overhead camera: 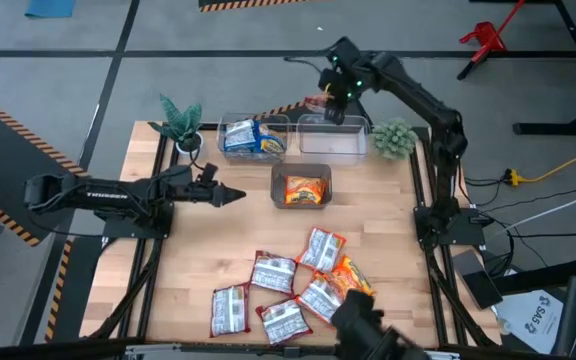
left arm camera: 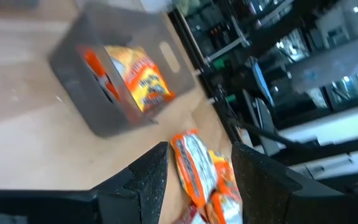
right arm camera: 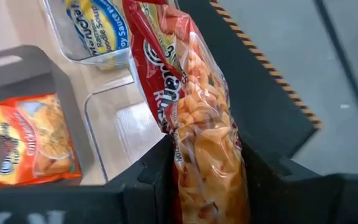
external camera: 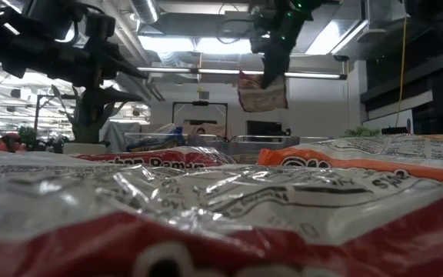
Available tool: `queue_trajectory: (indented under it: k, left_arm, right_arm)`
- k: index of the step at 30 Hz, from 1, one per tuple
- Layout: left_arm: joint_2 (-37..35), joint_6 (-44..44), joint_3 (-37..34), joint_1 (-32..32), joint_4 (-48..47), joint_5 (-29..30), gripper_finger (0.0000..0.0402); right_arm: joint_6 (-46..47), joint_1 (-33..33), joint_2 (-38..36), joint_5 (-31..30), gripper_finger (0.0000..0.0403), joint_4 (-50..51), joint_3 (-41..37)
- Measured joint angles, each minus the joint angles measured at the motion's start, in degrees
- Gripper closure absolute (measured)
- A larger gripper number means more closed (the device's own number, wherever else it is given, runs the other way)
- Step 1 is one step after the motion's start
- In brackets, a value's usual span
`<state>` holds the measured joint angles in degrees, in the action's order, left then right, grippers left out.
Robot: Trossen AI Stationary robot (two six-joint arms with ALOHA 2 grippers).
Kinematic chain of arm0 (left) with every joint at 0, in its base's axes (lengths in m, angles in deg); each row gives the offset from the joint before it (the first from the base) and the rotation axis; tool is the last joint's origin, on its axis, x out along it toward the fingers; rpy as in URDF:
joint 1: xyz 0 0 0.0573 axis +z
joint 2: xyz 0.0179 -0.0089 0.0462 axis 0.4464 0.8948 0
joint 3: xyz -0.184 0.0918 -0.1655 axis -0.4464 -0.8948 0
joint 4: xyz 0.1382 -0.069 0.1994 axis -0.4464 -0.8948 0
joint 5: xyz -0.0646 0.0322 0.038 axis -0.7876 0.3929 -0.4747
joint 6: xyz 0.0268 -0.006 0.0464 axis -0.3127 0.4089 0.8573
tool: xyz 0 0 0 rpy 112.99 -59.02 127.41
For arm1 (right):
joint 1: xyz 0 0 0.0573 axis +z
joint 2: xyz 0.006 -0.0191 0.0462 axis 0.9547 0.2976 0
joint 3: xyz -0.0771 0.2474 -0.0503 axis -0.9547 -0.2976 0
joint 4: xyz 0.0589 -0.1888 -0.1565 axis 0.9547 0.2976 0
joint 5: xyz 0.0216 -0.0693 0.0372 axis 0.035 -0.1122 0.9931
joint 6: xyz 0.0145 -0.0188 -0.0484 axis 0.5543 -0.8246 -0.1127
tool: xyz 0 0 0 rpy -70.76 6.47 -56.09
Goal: Sort Maruchan noodles
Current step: Put the red noodle pack into the right transparent bin
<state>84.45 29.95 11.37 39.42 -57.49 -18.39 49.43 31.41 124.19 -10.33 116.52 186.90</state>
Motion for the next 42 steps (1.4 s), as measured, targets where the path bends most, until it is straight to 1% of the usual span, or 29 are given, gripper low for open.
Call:
queue_trajectory:
  k: [4,7,8,10,12,17,21,26,28,33,35,39,42]
  left_arm:
    - [0.0,0.0,0.0,1.7,0.0,2.1,0.023]
    - [0.0,0.4,0.0,2.7,-0.2,3.5,0.023]
    - [0.0,0.4,0.0,3.0,-0.3,3.8,0.023]
    - [0.0,0.4,0.0,3.6,-0.7,4.4,0.023]
    - [0.0,0.4,0.0,4.1,-0.7,4.6,0.023]
    - [0.0,0.3,0.0,4.7,-1.0,4.6,0.023]
    - [0.0,0.2,0.0,5.1,-1.1,4.8,0.023]
    - [0.0,0.2,0.0,5.2,-2.7,6.5,0.023]
    - [0.0,0.1,0.0,5.2,-3.5,7.2,0.023]
    - [0.0,0.1,0.0,5.2,-4.0,7.8,0.023]
    - [0.0,0.1,0.0,5.2,-4.0,7.8,0.023]
    - [0.0,0.0,0.0,5.2,-4.0,8.1,0.023]
    - [0.0,0.0,0.0,5.2,-4.0,8.7,0.023]
  right_arm:
    - [-3.2,-2.1,-0.1,1.4,0.0272,1.8,-1.7]
    - [-8.0,-1.4,-0.1,1.4,0.0272,3.7,-4.9]
    - [-9.2,-0.8,-0.1,0.2,0.0272,2.9,-6.7]
    - [-10.5,-0.1,0.0,-2.2,0.0272,0.0,-10.3]
    - [-10.5,0.1,0.0,-2.1,0.0272,-5.0,-13.7]
    - [-11.9,0.8,-0.3,-6.0,0.0272,-15.6,-22.0]
    - [-13.5,0.9,-1.8,-6.4,0.0272,-22.1,-29.1]
    - [-16.1,1.3,-3.8,-7.4,0.0272,-32.9,-36.9]
    - [-16.1,1.8,-4.0,-7.7,0.0272,-35.7,-39.0]
    - [-16.4,2.7,-3.8,-6.1,0.0272,-40.5,-44.1]
    - [-16.6,2.8,-3.8,-6.6,0.0272,-42.4,-45.7]
    - [-17.4,2.7,-3.8,-8.1,0.0272,-44.3,-46.7]
    - [-18.3,2.6,-3.8,-8.1,0.0269,-44.2,-46.7]
